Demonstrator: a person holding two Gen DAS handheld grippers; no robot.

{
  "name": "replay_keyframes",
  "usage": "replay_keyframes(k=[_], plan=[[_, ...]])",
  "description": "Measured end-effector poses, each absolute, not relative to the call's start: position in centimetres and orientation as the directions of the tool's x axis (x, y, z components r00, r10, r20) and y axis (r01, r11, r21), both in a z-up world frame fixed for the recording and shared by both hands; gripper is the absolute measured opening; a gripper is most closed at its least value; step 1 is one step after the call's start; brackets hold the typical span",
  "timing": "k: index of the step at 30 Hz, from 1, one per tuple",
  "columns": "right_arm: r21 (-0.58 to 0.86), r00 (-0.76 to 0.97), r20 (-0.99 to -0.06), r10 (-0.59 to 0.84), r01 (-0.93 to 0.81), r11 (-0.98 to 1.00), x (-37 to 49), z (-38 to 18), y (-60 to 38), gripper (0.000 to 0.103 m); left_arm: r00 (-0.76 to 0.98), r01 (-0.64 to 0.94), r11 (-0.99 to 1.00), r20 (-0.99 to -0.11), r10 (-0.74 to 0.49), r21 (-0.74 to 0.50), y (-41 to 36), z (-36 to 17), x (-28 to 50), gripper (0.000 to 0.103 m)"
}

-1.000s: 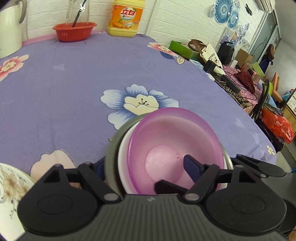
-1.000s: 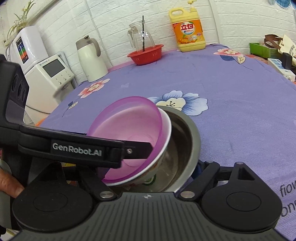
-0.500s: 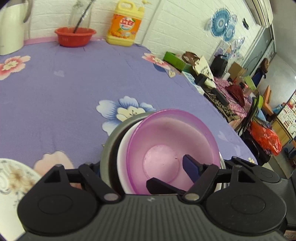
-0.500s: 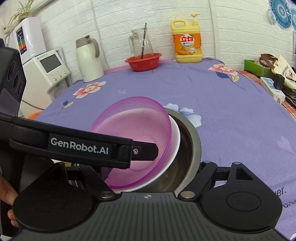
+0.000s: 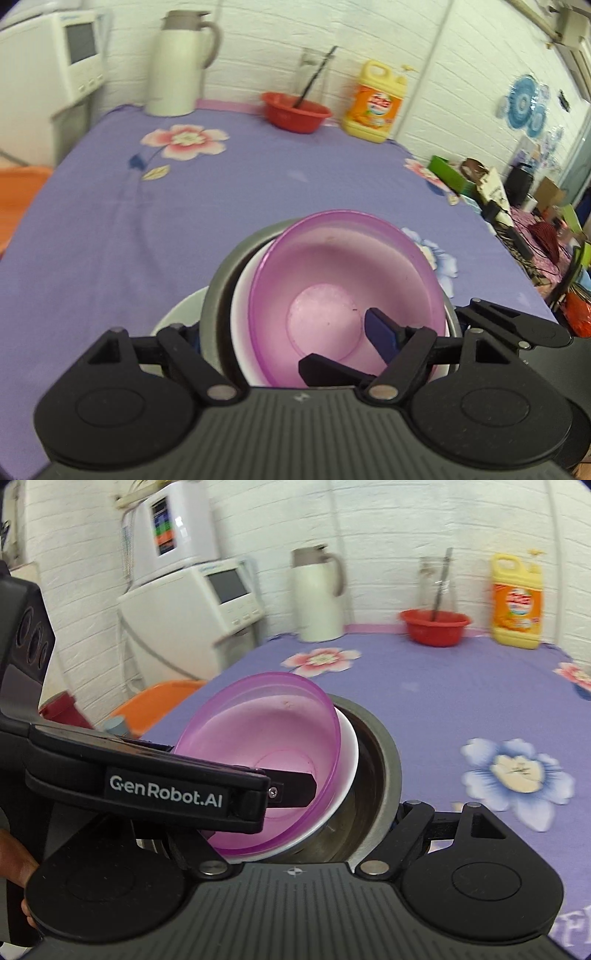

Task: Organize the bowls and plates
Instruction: 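Press the pink bowl down into the white bowl with both tools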

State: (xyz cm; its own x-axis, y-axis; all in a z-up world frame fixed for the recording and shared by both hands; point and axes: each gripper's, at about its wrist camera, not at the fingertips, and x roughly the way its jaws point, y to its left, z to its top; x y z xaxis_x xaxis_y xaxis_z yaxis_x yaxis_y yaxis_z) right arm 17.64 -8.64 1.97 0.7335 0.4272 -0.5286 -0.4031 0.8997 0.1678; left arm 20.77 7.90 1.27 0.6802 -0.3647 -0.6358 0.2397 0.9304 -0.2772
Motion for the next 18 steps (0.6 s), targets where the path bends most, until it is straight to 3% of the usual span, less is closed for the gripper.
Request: replay_keyframes(k=[11,15,18], plan=[[0.198,0.659,-0.606,0.445,-0.417,0.887,18.4,-0.2,-6.1,0.103,0.672,0.239,0.921,-0.632,-0.386,-0.308,9.7,-1.4,20.6,0.078],[0.222,0.664,-0.598,0.449,-0.400,0.889,18.3,-0.3,-6.2,0.103,0.704,0.227,0.927,-0.606,-0.369,-0.300,9.9,-1.0,20.3,0.093],[0.169,0.707,-0.580,0.404,-0.381,0.909,17.9,0.3,-6.2,0.103,0.736,0.225,0.930,-0.575,-0.357,-0.290,10.4,0.0,20.0,0.093]])
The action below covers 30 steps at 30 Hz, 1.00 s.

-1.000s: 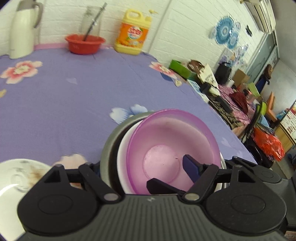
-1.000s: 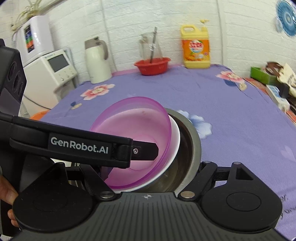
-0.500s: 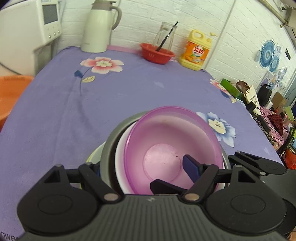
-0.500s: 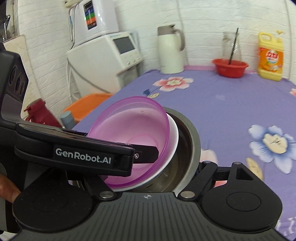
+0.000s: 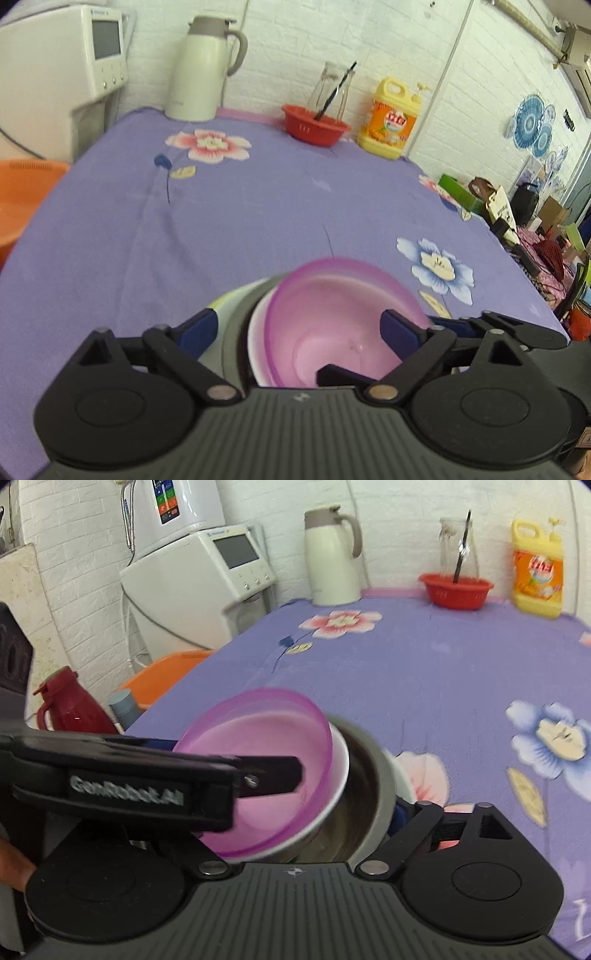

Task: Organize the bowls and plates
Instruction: 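Press the pink bowl down into the white bowl with both tools, then open both tools and pull them back from the stack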

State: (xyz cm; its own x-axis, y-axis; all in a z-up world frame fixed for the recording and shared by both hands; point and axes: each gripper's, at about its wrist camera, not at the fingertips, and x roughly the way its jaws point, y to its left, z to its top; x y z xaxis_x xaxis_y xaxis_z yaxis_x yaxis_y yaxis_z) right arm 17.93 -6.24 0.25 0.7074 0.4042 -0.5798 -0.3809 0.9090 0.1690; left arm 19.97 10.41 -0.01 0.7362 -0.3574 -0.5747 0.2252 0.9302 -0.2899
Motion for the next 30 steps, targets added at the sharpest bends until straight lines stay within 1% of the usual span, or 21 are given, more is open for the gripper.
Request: replay_keyframes(k=[3,5,8,12,19,24,26,30], plan=[[0.144,0.747,-0.534,0.396,-0.381,0.913,17.6,1.1,-6.5,0.103,0.752,0.199,0.930,-0.561,-0.347,-0.309,11.0,0.6,20.1,0.094],[0.140,0.756,-0.524,0.391,-0.377,0.916,17.6,1.4,-6.6,0.103,0.767,0.184,0.928,-0.543,-0.342,-0.324,11.5,1.0,20.0,0.094],[0.171,0.774,-0.499,0.389,-0.352,0.920,17.7,1.7,-8.0,0.103,0.779,0.171,0.925,-0.528,-0.338,-0.339,11.8,1.4,20.1,0.094],[0.194,0.813,-0.476,0.335,-0.274,0.942,17.9,2.2,-10.9,0.103,0.787,0.166,0.923,-0.517,-0.336,-0.348,11.4,1.8,20.5,0.094],[0.214,0.845,-0.482,0.233,-0.144,0.966,18.2,1.4,-16.1,0.103,0.784,0.194,0.922,-0.512,-0.351,-0.335,7.6,2.8,20.9,0.095],[0.245,0.842,-0.492,0.222,-0.112,0.963,17.8,-0.1,-19.4,0.103,0.787,0.191,0.933,-0.521,-0.331,-0.304,3.4,3.8,21.3,0.096],[0.274,0.836,-0.493,0.240,-0.113,0.955,17.8,-0.8,-20.8,0.103,0.815,0.176,0.948,-0.501,-0.291,-0.264,2.0,4.7,21.1,0.096],[0.340,0.825,-0.481,0.295,-0.135,0.931,18.6,-1.6,-23.2,0.103,0.870,0.086,0.983,-0.469,-0.153,-0.160,-0.1,6.2,20.9,0.096]])
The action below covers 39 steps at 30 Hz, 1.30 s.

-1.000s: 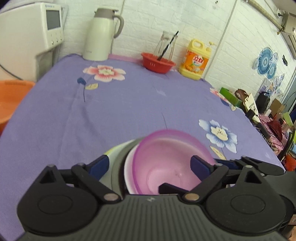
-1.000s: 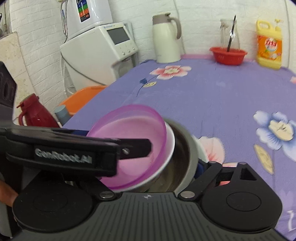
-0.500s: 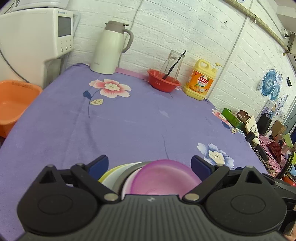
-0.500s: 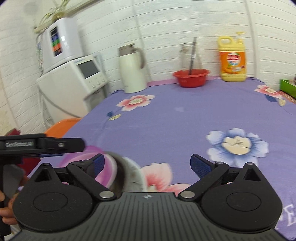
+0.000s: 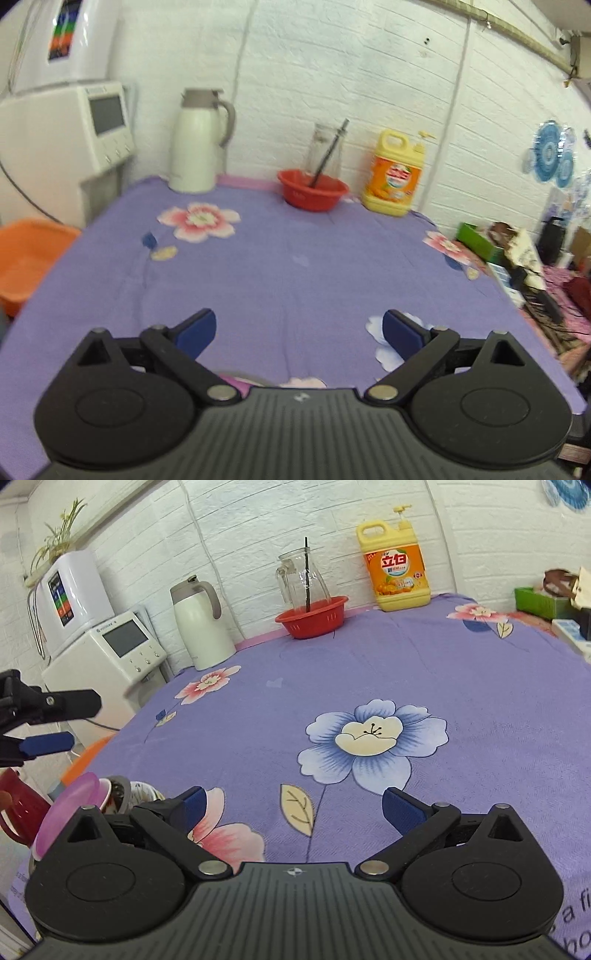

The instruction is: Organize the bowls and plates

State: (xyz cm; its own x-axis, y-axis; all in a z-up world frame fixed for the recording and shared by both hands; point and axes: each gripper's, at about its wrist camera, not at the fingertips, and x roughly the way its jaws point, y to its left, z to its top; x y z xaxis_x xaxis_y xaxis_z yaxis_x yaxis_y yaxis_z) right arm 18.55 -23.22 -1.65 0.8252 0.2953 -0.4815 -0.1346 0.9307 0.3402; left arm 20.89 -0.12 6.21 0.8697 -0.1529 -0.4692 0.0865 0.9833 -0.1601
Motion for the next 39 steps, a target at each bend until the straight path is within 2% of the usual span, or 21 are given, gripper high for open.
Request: replay_keyframes(k=[3,7,11,15,21,27,30,36,39], plan=[[0.380,0.818,-0.460,0.345,-0.169,0.909,19.5,-1.4,-24.3,0.103,0.888,0.015,0.995,-0.455,-0.057,-0.096,-1.1,6.5,20.6,0.096],[0.376,0.799,-0.454,0.394,-0.228,0.898,20.5,-0.8,-24.4,0.103,0.885,-0.078,0.990,-0.465,0.014,-0.119,-0.6,6.2,20.1,0.096],[0.380,0.779,-0.449,0.437,-0.277,0.883,20.5,-0.3,-23.2,0.103,0.880,-0.135,0.980,-0.471,0.051,-0.147,0.8,6.0,18.5,0.096],[0.360,0.777,-0.440,0.450,-0.306,0.881,19.0,0.7,-21.2,0.103,0.888,-0.129,0.981,-0.456,0.050,-0.143,2.1,6.2,16.5,0.096],[0.305,0.849,-0.385,0.362,-0.253,0.918,14.2,2.6,-18.5,0.103,0.920,0.010,0.984,-0.385,-0.079,-0.178,4.7,6.0,13.8,0.096],[0.234,0.894,-0.389,0.222,-0.138,0.963,14.4,3.5,-15.2,0.103,0.932,0.093,0.969,-0.322,-0.166,-0.228,8.1,6.0,15.3,0.096],[0.192,0.911,-0.379,0.164,-0.096,0.977,16.1,4.0,-13.9,0.103,0.928,0.109,0.976,-0.333,-0.168,-0.190,8.4,5.9,17.6,0.096],[0.162,0.904,-0.422,0.071,-0.002,0.987,18.9,4.2,-13.4,0.103,0.895,0.177,0.970,-0.383,-0.229,-0.165,7.2,5.9,20.9,0.096],[0.164,0.902,-0.430,0.026,0.049,0.985,18.3,4.3,-14.0,0.103,0.896,0.204,0.969,-0.372,-0.242,-0.139,6.1,6.2,20.3,0.096]])
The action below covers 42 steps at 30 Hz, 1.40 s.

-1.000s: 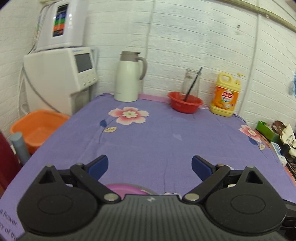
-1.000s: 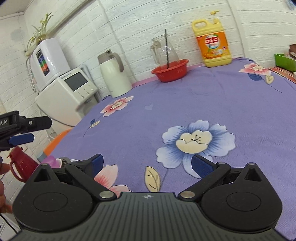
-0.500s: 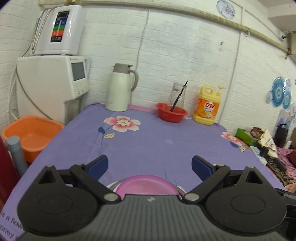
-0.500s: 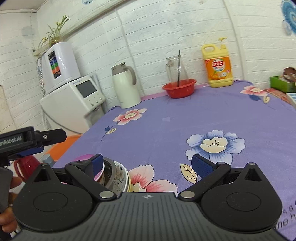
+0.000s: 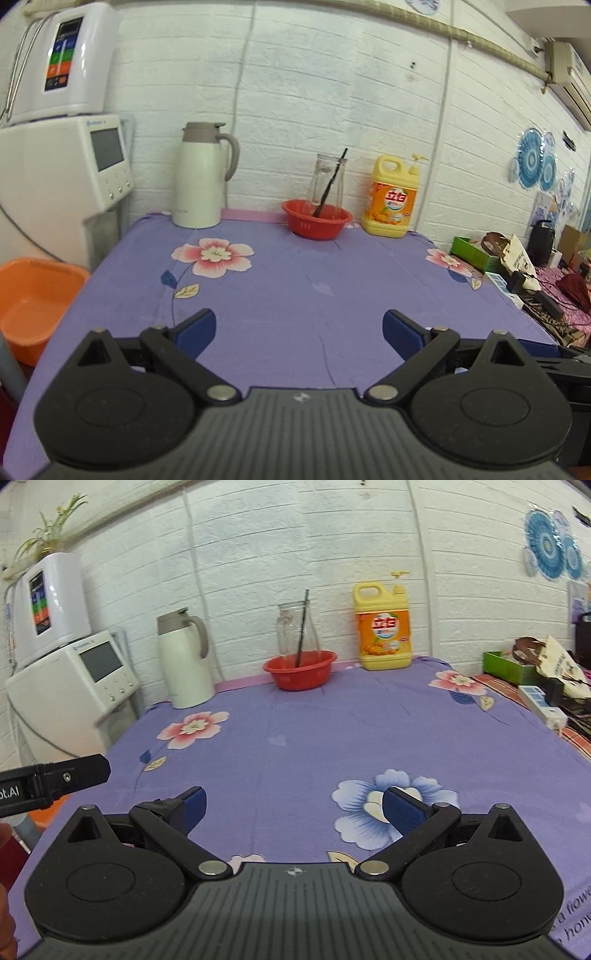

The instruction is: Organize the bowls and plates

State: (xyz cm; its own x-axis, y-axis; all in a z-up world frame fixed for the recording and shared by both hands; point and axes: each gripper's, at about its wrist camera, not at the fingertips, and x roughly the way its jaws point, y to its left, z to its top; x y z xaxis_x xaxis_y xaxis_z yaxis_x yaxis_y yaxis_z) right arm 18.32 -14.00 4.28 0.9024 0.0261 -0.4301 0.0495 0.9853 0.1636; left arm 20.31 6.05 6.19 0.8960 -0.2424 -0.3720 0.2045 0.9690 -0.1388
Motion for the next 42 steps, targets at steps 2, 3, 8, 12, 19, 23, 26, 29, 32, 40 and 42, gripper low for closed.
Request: replay_keyframes(k=[2,3,8,12,19,23,26,29,32,40,42], plan=[[0.155,0.903,-0.429,-0.006,0.080,0.985,17.3,4.3,-14.4,0.103,0.898,0.228,0.965,-0.357,-0.259,-0.127,5.2,6.4,19.3,0.096],[0.147,0.902,-0.432,-0.022,0.095,0.985,16.6,4.3,-14.6,0.103,0.898,0.239,0.963,-0.349,-0.268,-0.124,4.9,6.5,18.6,0.096],[0.135,0.903,-0.429,-0.039,0.107,0.985,12.5,3.8,-15.5,0.103,0.924,0.229,0.967,-0.287,-0.251,-0.108,3.7,6.8,12.6,0.096],[0.142,0.915,-0.402,0.018,0.043,0.989,9.2,3.3,-15.8,0.103,0.942,0.169,0.980,-0.275,-0.192,-0.106,3.3,5.7,7.4,0.096],[0.221,0.918,-0.377,0.124,-0.041,0.975,4.4,0.9,-16.4,0.103,0.947,0.069,0.996,-0.311,-0.082,-0.054,2.1,2.7,1.6,0.096],[0.247,0.924,-0.356,0.138,-0.049,0.968,1.8,0.6,-16.7,0.103,0.954,0.067,0.996,-0.288,-0.080,-0.055,2.0,2.7,-0.7,0.096],[0.218,0.940,-0.319,0.121,-0.051,0.975,0.1,1.2,-16.5,0.103,0.962,0.074,0.997,-0.263,-0.080,-0.030,1.4,3.3,-2.0,0.096],[0.208,0.951,-0.287,0.114,-0.054,0.977,-0.7,1.9,-16.5,0.103,0.963,0.095,0.995,-0.249,-0.099,-0.028,1.1,3.7,-2.5,0.096],[0.208,0.956,-0.271,0.115,-0.058,0.976,-0.9,2.3,-16.4,0.103,0.964,0.089,0.995,-0.249,-0.095,-0.036,1.2,3.8,-2.5,0.096],[0.187,0.960,-0.251,0.127,-0.081,0.979,-1.6,2.2,-15.5,0.103,0.962,0.064,0.996,-0.260,-0.076,-0.056,2.3,3.5,-2.8,0.096],[0.184,0.957,-0.258,0.135,-0.089,0.979,-1.6,2.0,-15.3,0.103,0.960,0.063,0.996,-0.270,-0.077,-0.060,2.2,3.5,-2.6,0.096]])
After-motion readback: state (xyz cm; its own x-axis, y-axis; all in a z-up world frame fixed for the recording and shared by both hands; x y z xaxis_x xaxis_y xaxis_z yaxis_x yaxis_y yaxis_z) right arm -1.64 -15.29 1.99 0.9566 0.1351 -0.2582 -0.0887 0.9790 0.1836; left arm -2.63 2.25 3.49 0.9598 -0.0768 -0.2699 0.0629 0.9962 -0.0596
